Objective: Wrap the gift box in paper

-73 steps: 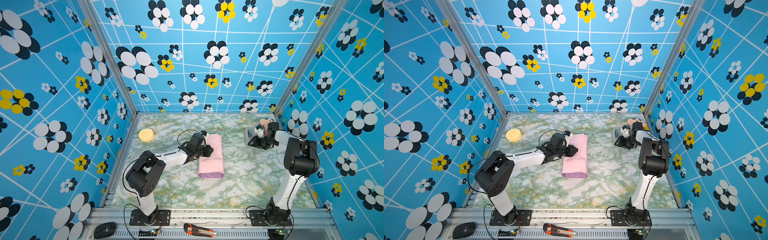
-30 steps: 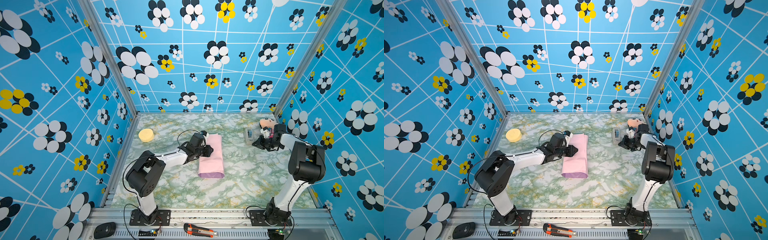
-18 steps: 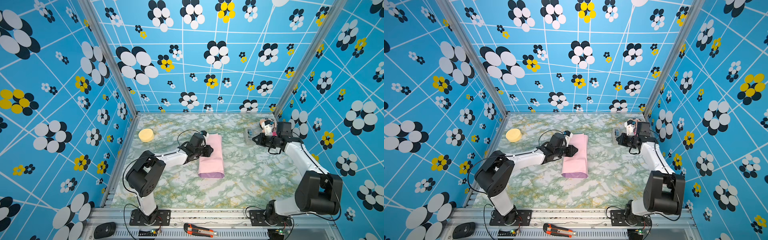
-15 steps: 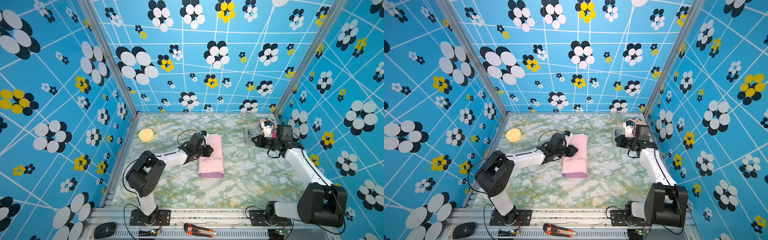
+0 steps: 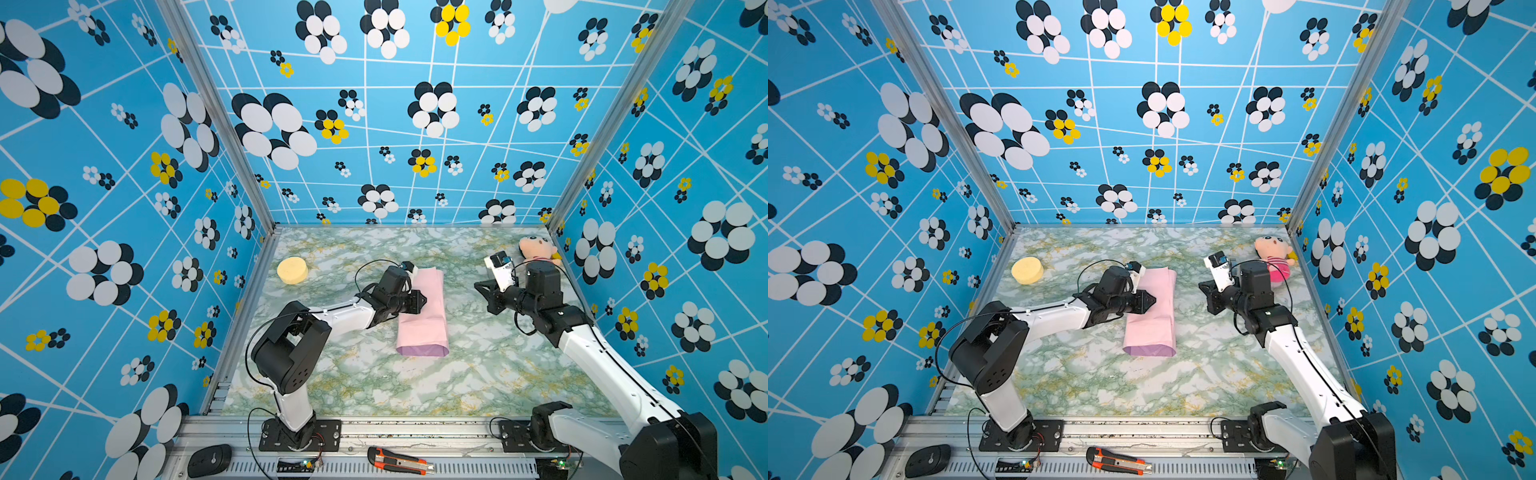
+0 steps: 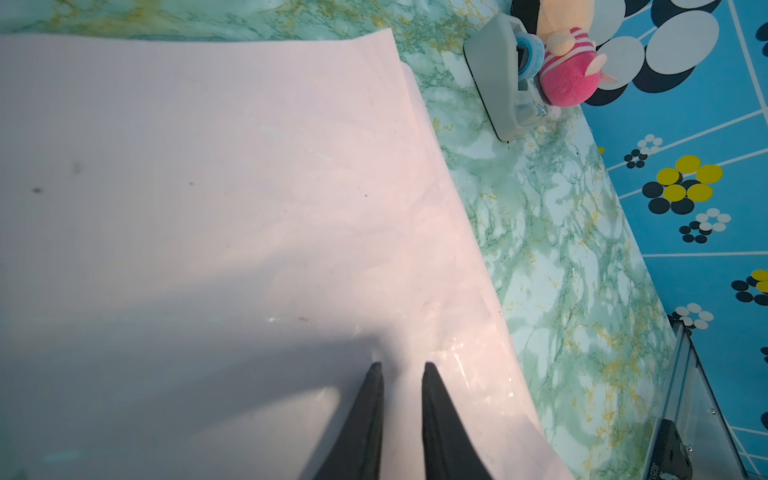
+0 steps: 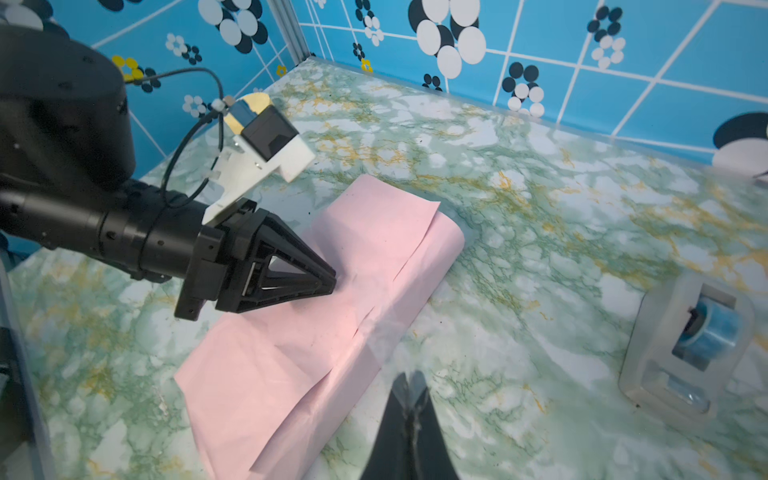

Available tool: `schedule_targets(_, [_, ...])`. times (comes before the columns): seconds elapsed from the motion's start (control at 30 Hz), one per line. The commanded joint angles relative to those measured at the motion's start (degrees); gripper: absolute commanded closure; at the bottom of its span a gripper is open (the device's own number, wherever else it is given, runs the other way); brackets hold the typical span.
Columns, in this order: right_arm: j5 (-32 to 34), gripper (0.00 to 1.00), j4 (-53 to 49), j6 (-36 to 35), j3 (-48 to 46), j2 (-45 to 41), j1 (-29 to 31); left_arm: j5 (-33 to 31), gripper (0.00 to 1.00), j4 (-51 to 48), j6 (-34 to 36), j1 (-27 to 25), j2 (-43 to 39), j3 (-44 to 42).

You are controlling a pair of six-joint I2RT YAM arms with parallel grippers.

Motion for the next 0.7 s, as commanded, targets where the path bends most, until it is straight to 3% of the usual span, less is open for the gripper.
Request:
schedule_targets(0.0, [7.4, 1.00, 2.3, -15.3, -0.5, 1.5, 3.9, -1.1, 0.79, -6.1, 1.1, 0.0, 1.3, -1.1])
schedule_targets(0.23, [12.9, 1.00, 10.5, -29.9, -1.3, 8.8, 8.4, -1.0, 0.79, -6.0, 0.9, -0.1, 1.6, -1.2])
schedule_targets(0.4, [10.6, 1.00, 16.3, -35.0, -1.3, 13.8, 8.8, -1.1, 0.79, -6.1, 1.0, 0.0, 1.5, -1.2])
schedule_targets(0.67, [8.0, 1.00, 16.3, -44.0, -1.1, 17.4, 9.8, -1.2, 0.79, -6.6, 1.2, 0.1, 1.5, -1.1])
